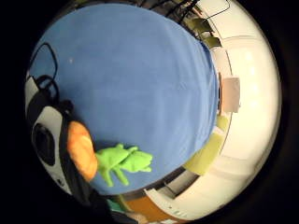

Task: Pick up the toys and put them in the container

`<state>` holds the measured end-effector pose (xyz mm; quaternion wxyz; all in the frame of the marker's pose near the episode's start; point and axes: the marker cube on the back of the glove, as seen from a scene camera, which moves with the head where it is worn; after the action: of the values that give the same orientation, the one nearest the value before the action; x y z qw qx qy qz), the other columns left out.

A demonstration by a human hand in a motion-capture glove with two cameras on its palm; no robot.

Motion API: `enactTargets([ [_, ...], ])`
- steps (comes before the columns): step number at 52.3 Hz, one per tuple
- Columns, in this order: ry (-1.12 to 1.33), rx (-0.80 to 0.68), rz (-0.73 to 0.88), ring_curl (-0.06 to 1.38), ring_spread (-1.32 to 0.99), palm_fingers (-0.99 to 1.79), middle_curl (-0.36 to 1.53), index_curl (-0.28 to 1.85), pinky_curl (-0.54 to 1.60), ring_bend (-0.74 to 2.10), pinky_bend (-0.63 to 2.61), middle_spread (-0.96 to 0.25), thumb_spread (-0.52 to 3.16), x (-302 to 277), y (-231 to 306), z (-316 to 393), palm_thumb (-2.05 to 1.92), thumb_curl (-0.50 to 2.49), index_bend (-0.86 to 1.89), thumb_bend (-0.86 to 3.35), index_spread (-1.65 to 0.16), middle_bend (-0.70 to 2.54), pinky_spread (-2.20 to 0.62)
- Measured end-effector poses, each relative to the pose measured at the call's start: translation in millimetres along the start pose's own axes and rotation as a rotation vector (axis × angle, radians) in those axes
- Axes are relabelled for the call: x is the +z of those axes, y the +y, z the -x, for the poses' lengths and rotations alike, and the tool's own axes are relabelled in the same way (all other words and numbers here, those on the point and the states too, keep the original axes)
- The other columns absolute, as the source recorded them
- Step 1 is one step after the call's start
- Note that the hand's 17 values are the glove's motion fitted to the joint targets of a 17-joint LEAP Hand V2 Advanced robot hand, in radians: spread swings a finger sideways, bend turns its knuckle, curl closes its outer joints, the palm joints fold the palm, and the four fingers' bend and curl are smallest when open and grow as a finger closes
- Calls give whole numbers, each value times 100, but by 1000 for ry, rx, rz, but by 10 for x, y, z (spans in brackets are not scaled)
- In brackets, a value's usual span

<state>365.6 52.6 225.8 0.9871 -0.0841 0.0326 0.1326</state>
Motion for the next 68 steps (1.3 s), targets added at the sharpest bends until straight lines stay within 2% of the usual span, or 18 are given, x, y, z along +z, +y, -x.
enactTargets([
  [9,-33,15,69,48,-46,124,51,74,35,101,73,-38,89,-223,-23,2,66,55,39,19,-32,78,-46],
  [19,-57,-16,1,53,-43,124,59,88,38,114,78,-36,79,-761,-6,270,67,65,39,20,-35,96,-48],
  [32,-53,-132,-130,55,-41,118,64,108,41,121,83,-35,73,-1638,-32,886,65,78,40,21,-38,104,-49],
  [40,-35,-234,-215,55,-40,116,66,118,42,123,84,-34,71,-2159,-32,1521,63,86,38,22,-39,105,-49],
  [51,-18,-370,-264,54,-40,113,67,127,42,123,85,-34,69,-2533,23,2507,60,95,31,21,-39,104,-48],
  [54,-9,-457,-282,54,-40,113,67,126,42,123,86,-34,68,-2601,93,2906,59,97,25,21,-39,104,-49],
  [58,7,-649,-294,53,-40,115,67,123,42,121,84,-34,67,-2654,181,3348,58,100,24,20,-40,102,-49],
  [63,30,-586,-297,52,-40,119,66,121,41,118,82,-33,66,-2712,179,3899,56,104,28,19,-39,99,-48],
  [68,66,-615,-308,52,-40,122,66,119,41,115,81,-33,65,-2770,241,4375,55,107,33,19,-39,99,-49],
])
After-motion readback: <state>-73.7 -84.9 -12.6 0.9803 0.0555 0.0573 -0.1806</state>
